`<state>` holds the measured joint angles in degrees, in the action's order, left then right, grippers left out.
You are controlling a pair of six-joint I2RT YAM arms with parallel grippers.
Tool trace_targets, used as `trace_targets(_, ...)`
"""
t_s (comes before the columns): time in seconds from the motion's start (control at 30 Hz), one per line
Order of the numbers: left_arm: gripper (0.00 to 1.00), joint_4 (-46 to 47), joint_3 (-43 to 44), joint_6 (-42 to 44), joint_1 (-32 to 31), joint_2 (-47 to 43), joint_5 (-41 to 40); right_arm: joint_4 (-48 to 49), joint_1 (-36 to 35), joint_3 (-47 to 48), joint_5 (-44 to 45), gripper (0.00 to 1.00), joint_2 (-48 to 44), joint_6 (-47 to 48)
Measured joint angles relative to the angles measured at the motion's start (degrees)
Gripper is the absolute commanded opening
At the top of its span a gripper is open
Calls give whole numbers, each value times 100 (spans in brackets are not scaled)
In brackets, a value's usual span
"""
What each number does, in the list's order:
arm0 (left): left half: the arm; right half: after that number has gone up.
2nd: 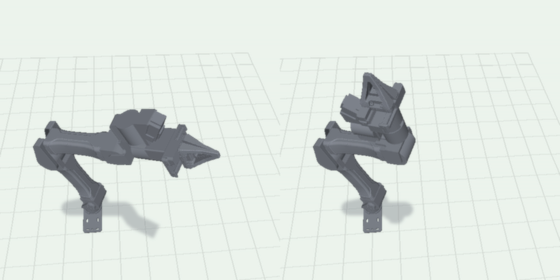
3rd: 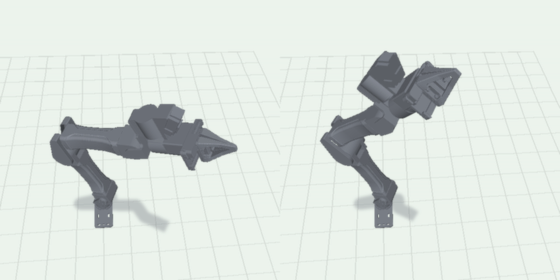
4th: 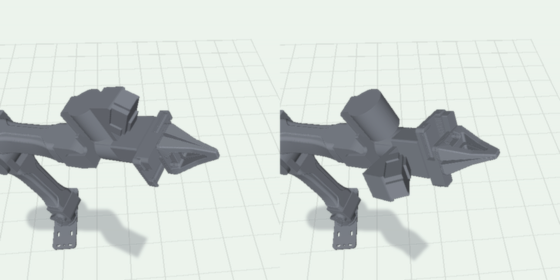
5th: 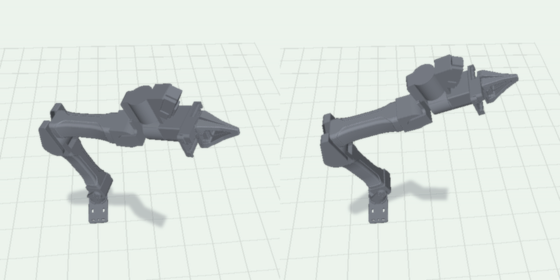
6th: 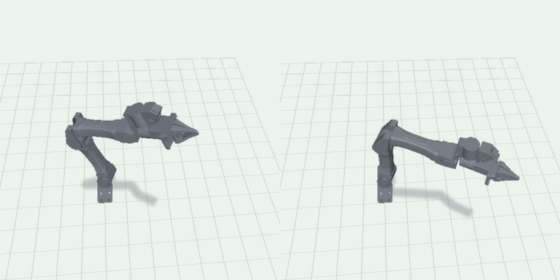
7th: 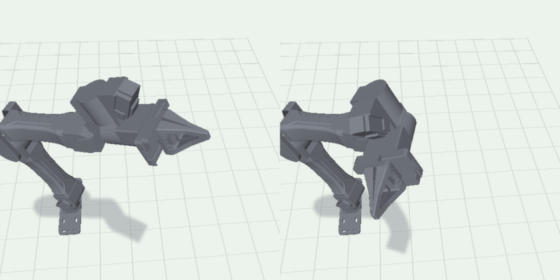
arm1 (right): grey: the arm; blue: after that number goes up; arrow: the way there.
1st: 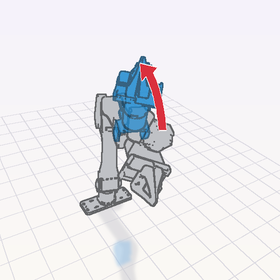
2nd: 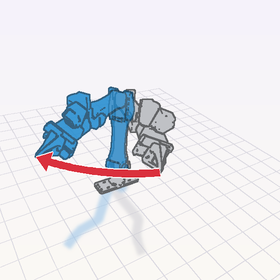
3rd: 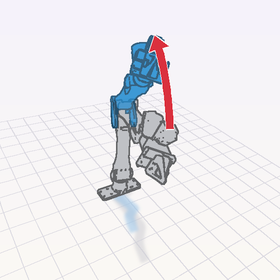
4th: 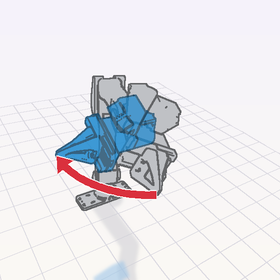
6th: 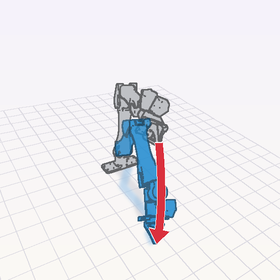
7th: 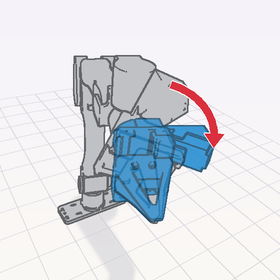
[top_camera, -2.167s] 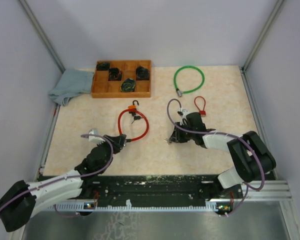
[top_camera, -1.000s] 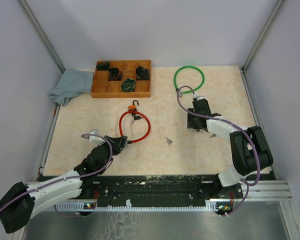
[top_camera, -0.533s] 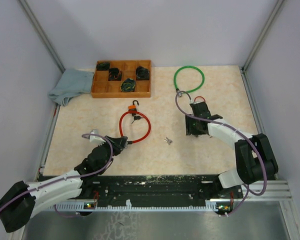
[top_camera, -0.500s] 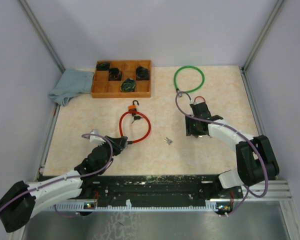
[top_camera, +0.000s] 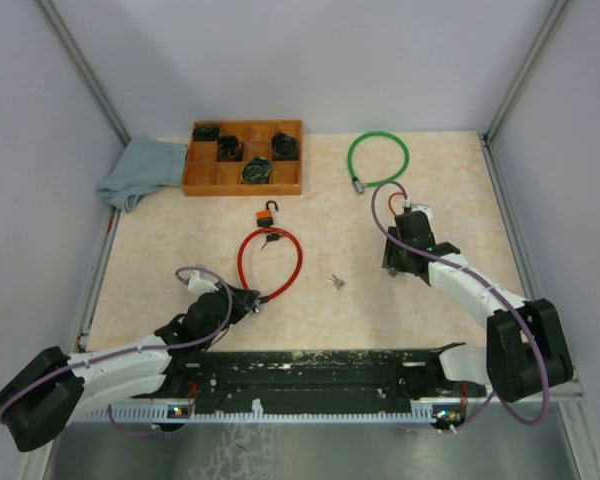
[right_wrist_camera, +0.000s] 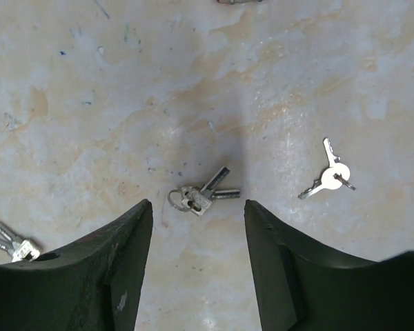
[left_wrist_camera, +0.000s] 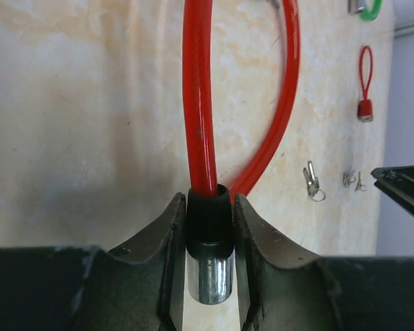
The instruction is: Unlock with the key
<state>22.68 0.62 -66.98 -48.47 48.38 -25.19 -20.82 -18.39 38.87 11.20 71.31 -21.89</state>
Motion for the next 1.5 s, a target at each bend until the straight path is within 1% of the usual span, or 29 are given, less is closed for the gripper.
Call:
trace_targets(0.27, 14, -109, 240, -315, -2, 645, 369, 225, 48, 0, 334, 44, 603, -439)
trace_targets(0.43, 23, -216, 332, -352, -2, 719, 428, 352, 59, 2, 433, 40, 879, -527)
trace_targets(0.5, 28, -267, 361, -350, -2, 737, 442, 415, 63, 2, 450, 38, 942, -531)
trace_targets(0.63, 49, -439, 448, -337, -2, 743, 459, 538, 63, 2, 470, 34, 1029, -522)
trace_targets(0.7, 56, -627, 503, -317, -4, 743, 450, 551, 63, 9, 479, 31, 1082, -518)
trace_targets(0.8, 62, -986, 671, -254, -7, 616, 409, 619, 66, 17, 481, 27, 1115, -509)
trace_targets(0.97, 69, -1733, 782, -151, -7, 144, 245, 671, 68, 24, 463, 15, 1137, -463)
trace_targets(1.07, 72, -2236, 868, 13, -7, -146, 101, 678, 68, 24, 411, 10, 1137, -415)
trace_targets(1.2, 81, -2774, 1095, 402, -7, -404, -90, 678, 63, 31, 323, 1, 1137, -306)
trace_targets(1.37, 87, -2907, 1486, 1051, -7, -555, -149, 682, -48, 44, 155, 0, 1130, -118)
trace_targets(1.5, 89, -2570, 1672, 1670, 0, -553, 42, 758, -391, 44, 44, 0, 1005, 138)
